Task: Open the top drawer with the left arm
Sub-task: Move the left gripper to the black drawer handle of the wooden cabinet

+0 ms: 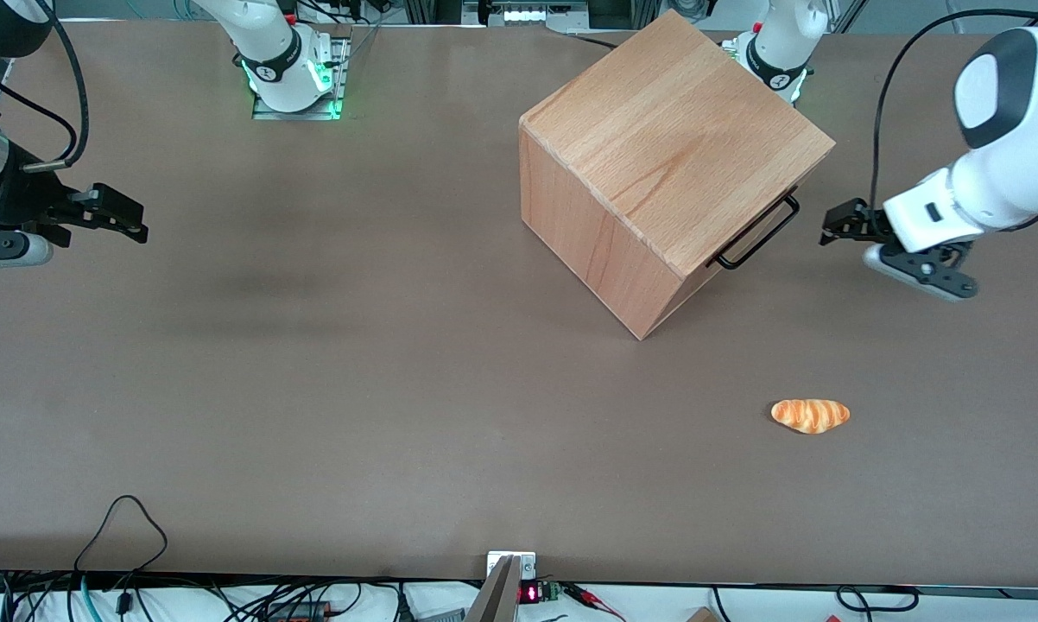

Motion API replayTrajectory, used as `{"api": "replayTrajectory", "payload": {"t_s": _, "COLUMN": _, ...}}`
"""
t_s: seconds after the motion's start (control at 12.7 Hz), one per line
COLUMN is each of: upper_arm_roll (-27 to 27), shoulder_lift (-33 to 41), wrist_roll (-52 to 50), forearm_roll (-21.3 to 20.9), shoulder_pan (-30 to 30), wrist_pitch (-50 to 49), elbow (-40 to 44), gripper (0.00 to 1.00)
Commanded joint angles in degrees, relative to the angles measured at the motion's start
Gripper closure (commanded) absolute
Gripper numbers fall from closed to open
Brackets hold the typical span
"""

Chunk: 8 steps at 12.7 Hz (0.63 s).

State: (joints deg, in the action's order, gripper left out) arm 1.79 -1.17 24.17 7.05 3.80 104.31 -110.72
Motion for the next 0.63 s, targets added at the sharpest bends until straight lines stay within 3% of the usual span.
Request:
{"api": "replayTrajectory", "payload": {"t_s": 0.0, "upper_arm_roll": -2.4, "shoulder_lift": 0.12, "wrist_roll": 5.61, "forearm_roll": 1.48, "shoulder_pan": 0.06, "wrist_pitch": 0.9, "elbow": -1.77, "gripper": 0.0}}
{"api": "replayTrajectory", "payload": {"t_s": 0.55, "upper_arm_roll": -3.02, "shoulder_lift": -1.2, "wrist_roll": 16.08, "forearm_roll": 5.51, "shoulder_pan": -0.02, "wrist_pitch": 4.42, "elbow": -4.59, "gripper": 0.0}}
